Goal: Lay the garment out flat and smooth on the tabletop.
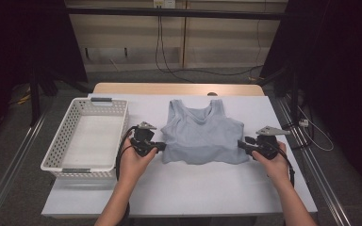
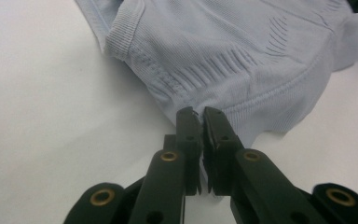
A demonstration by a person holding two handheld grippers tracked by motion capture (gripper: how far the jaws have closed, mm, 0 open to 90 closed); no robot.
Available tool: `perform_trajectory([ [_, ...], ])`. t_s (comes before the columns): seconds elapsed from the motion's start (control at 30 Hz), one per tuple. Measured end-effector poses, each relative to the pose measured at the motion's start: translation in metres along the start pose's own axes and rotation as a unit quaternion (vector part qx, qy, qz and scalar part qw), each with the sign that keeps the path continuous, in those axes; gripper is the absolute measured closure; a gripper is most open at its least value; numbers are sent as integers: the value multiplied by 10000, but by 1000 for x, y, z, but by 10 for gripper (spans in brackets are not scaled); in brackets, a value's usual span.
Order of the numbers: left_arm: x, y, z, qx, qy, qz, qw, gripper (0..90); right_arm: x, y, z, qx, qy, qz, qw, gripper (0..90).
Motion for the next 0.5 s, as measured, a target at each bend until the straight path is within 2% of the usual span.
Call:
perform_trajectory([
  [0.13,-1,0,-1,-22,16,-1,10000,858,0,-1,12,-164,-197,-228,9994,620],
  [0.2,-2,1,-2,-1,51,-2,10000,858,-1,-1,17,-207,-297,-259,9990,620],
  [0.3,-4,2,-3,-7,35,38,10000,858,-2,2,22,-288,-304,-24,9991,647],
  [0.33,-4,3,-3,69,69,17,10000,858,-2,3,23,-332,-309,-18,9990,666],
  [0.37,-4,3,-4,-10,42,29,10000,858,-1,3,23,-318,-320,5,9990,706],
  [0.43,-4,4,-5,-9,36,55,10000,858,-1,3,23,-292,-309,49,9991,831],
  [0.5,-4,4,-5,-13,43,49,10000,858,-2,5,22,-253,-293,79,9992,855],
])
Point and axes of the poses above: each handheld gripper's, and its own axes: z roughly forward along the jaws, x roughly out of its top, y roughly to its right, the point moved 2 cm from there along z, roughly forward along the jaws, and after that the axes turned 1 degree about x, right-handed, at the moved point
